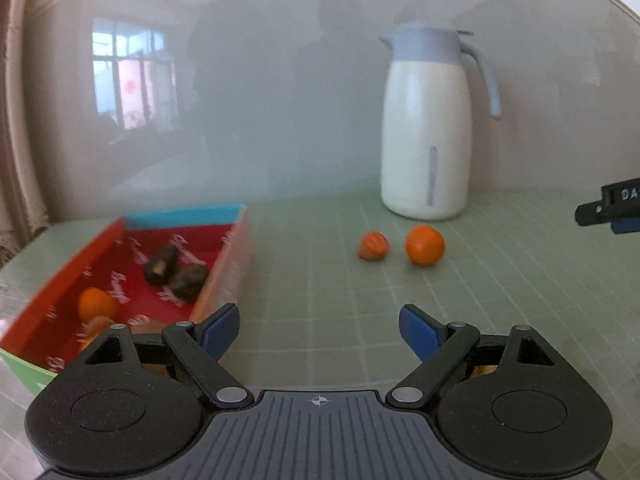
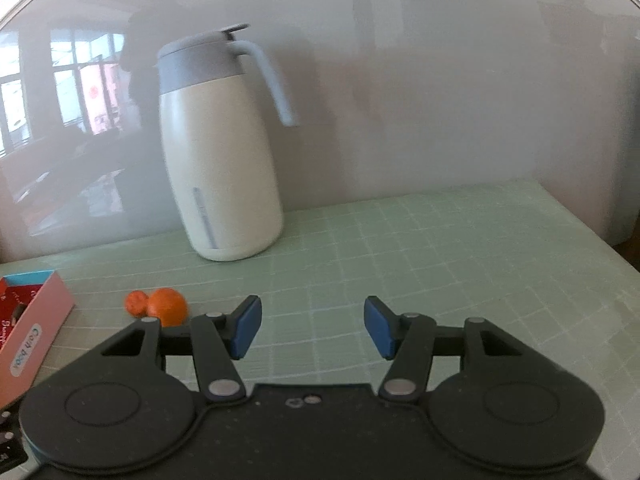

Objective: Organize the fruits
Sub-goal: 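Move the left tool to the pile and grasp the orange dried fruit piece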

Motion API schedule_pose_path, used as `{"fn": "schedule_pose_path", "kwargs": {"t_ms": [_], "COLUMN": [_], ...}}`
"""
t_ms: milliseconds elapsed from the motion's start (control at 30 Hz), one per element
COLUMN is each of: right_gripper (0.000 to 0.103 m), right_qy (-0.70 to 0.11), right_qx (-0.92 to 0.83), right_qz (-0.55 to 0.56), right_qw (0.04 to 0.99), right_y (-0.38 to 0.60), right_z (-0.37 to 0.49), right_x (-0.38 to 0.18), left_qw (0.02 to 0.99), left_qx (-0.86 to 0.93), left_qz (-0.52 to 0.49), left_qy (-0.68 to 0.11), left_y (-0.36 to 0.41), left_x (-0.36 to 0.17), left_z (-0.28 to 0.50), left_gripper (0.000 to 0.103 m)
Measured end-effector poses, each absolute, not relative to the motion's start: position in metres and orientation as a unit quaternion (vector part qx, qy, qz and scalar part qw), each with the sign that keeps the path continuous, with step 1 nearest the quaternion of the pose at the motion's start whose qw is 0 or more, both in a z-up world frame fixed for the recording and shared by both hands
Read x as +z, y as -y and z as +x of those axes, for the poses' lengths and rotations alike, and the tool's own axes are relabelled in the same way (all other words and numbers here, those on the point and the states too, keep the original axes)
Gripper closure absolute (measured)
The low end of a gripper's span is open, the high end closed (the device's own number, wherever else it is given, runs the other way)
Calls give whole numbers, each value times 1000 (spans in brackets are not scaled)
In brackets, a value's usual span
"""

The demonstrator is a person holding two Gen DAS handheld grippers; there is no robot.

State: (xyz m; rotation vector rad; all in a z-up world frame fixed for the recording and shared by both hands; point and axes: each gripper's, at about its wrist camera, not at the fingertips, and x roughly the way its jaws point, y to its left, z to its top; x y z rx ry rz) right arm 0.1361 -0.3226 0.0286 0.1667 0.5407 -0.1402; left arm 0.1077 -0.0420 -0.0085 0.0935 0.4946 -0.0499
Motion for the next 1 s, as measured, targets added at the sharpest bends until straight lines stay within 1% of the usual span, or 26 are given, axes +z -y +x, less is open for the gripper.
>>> {"fn": "schedule_pose_path", "kwargs": {"t_ms": [67,100,133,200,400,700,733,767,800,833,900,967,1000], "right_gripper": [47,47,46,46,46,46,46,46,46,46,46,46,46], "right_qy": [-267,-268,-269,-273,-275,-270,-269,-268,-268,-268,-267,-267,-267], "right_qx": [-80,-86,-91,-105,-138,-154,-154,-153,-153,-153,-156,-158,-160], "right_qz": [82,82,84,88,101,119,119,121,122,123,126,130,131], "right_qw": [957,956,955,952,946,943,943,943,943,943,943,942,941], "right_y": [332,338,344,356,389,419,419,420,421,423,426,429,431], "right_z": [132,130,127,122,104,95,94,94,93,93,91,91,91], "right_x": [27,27,26,23,18,16,16,16,15,16,15,14,14], "left_qw": [966,965,963,960,962,954,953,952,951,949,948,949,949], "left_qx": [-34,-39,-44,-47,-46,-74,-77,-79,-81,-83,-81,-77,-77], "left_qz": [51,54,56,58,32,79,80,80,79,75,65,57,53], "left_qy": [-250,-252,-259,-269,-266,-278,-282,-284,-289,-294,-300,-302,-302], "left_y": [51,56,59,68,85,122,125,127,129,130,130,129,129], "left_x": [-12,-13,-14,-19,-18,-28,-29,-31,-32,-32,-35,-34,-34], "left_z": [106,105,105,106,105,95,95,96,97,99,103,104,105], "left_gripper": [19,27,30,32,35,35,37,41,51,57,60,68,75]}}
